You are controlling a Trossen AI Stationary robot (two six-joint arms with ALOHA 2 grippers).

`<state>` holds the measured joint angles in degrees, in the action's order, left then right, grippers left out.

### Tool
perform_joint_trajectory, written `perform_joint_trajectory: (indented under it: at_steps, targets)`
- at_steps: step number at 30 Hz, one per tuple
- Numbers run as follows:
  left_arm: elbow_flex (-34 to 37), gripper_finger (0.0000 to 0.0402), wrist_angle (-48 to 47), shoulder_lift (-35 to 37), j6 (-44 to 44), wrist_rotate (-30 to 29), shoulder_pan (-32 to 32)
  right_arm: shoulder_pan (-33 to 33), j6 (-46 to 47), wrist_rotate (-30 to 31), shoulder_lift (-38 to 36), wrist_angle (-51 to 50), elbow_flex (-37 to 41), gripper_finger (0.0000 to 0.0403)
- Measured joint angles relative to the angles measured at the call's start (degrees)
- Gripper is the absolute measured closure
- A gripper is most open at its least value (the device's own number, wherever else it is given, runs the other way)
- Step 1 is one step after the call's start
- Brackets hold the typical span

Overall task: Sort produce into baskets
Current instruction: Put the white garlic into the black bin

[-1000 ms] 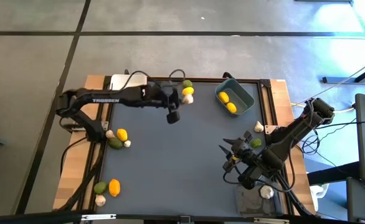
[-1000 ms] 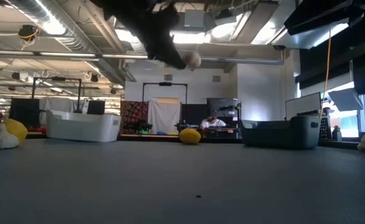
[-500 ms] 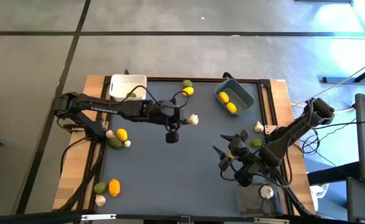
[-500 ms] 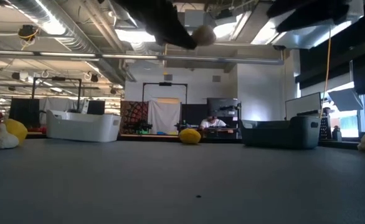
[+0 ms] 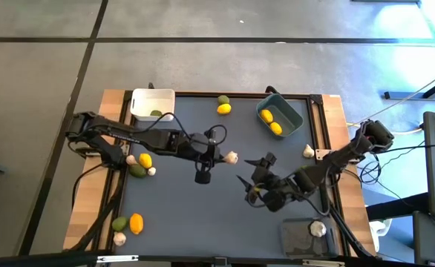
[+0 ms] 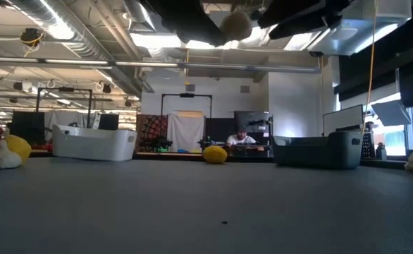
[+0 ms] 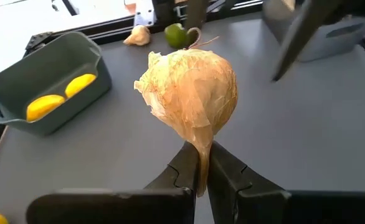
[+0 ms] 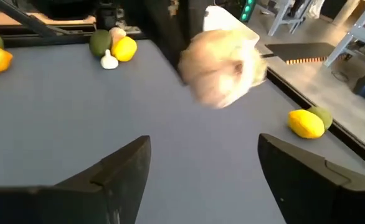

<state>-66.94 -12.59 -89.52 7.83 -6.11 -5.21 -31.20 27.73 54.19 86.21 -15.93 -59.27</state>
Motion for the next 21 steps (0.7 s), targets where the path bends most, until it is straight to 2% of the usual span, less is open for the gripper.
perform_joint_trajectory:
  at_steps: [11,17,21]
  targets:
    - [0.0,0.0384,-0.4,-0.8,-0.1,0.0,-1.8,4.4,-10.2,-9.5,0.4,11.9,0.0,0.0113]
    - [0.0,0.0384,-0.4,-0.9,-0.1,-0.1,-2.1,5.5,-11.3,-10.3,0.9,13.5,0.0,0.0115]
    - [0.0,0.0384,-0.1,-0.9,-0.1,0.1,-2.2,5.5,-11.8,-10.6,1.2,14.2,0.0,0.014]
